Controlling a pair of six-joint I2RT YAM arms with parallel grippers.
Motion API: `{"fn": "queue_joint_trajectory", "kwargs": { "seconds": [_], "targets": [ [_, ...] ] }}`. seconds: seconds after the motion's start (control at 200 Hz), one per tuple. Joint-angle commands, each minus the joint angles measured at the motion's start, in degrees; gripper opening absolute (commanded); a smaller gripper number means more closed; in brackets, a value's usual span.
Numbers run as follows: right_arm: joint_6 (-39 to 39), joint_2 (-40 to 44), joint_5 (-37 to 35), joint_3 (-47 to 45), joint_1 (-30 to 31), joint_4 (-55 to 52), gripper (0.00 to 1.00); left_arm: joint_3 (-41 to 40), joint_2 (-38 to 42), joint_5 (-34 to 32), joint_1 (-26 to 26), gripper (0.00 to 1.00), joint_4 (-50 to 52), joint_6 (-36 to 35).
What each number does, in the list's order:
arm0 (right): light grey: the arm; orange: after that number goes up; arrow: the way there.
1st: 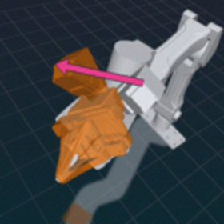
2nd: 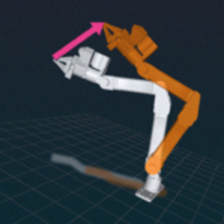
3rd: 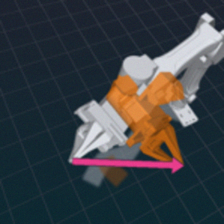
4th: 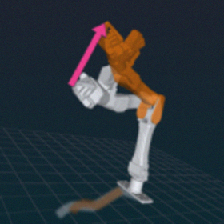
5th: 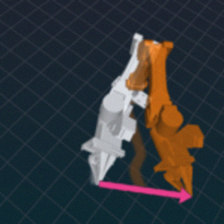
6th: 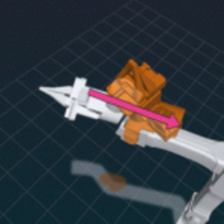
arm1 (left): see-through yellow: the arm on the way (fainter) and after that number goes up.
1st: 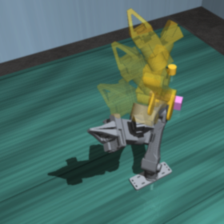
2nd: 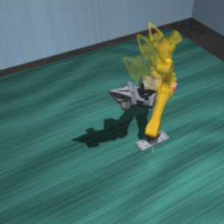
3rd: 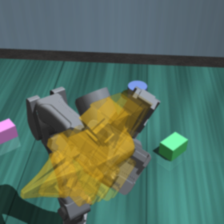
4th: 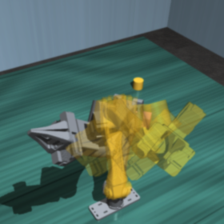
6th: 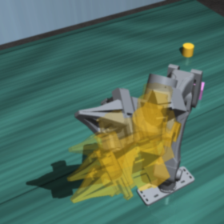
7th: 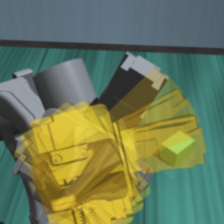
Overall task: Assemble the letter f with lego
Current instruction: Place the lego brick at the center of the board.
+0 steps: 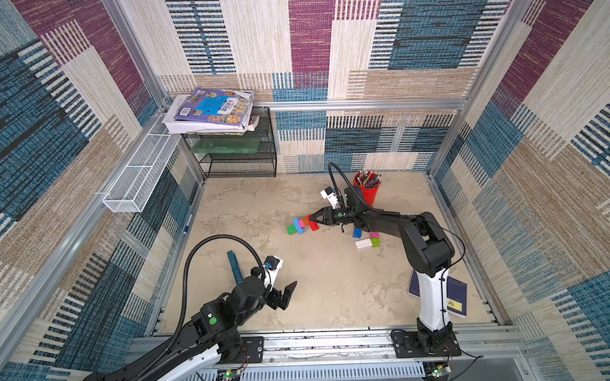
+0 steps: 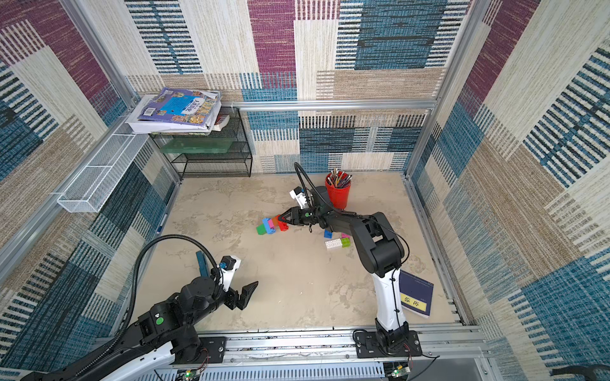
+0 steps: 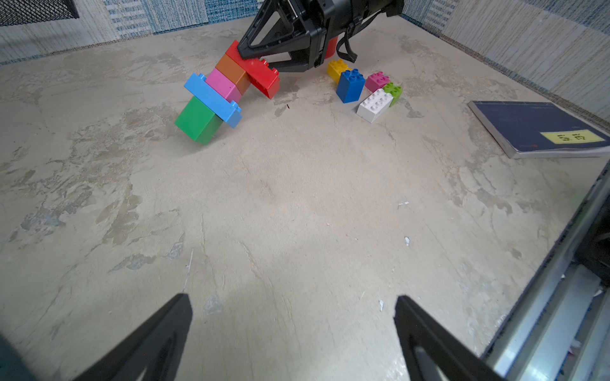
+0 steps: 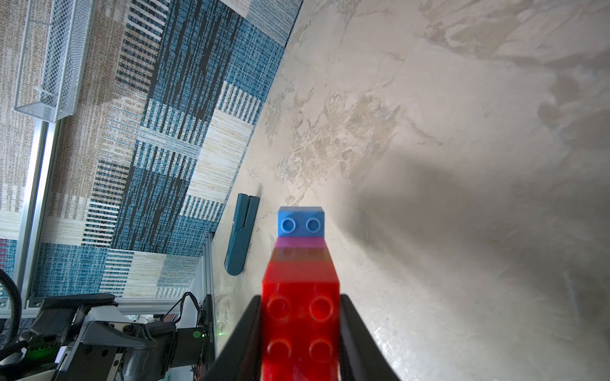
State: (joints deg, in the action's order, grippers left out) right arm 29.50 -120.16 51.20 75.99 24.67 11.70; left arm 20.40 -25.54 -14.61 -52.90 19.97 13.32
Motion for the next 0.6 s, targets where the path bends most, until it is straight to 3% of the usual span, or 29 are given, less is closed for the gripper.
{"fn": "queue_joint_trajectory", "kwargs": {
  "seconds": [0.0,0.596],
  "targets": [
    [0.7,-0.8,1.8,0.9,-0.1,3.5,0.27,0.2,-0.1,-0.2,0.1,0.99,-0.5,0.9],
    [1.4,-4.6,2.4,2.7,-0.6,2.8,0.32,0.1,-0.2,-0.2,0.0,0.99,-0.7,0.8]
  ]
}}
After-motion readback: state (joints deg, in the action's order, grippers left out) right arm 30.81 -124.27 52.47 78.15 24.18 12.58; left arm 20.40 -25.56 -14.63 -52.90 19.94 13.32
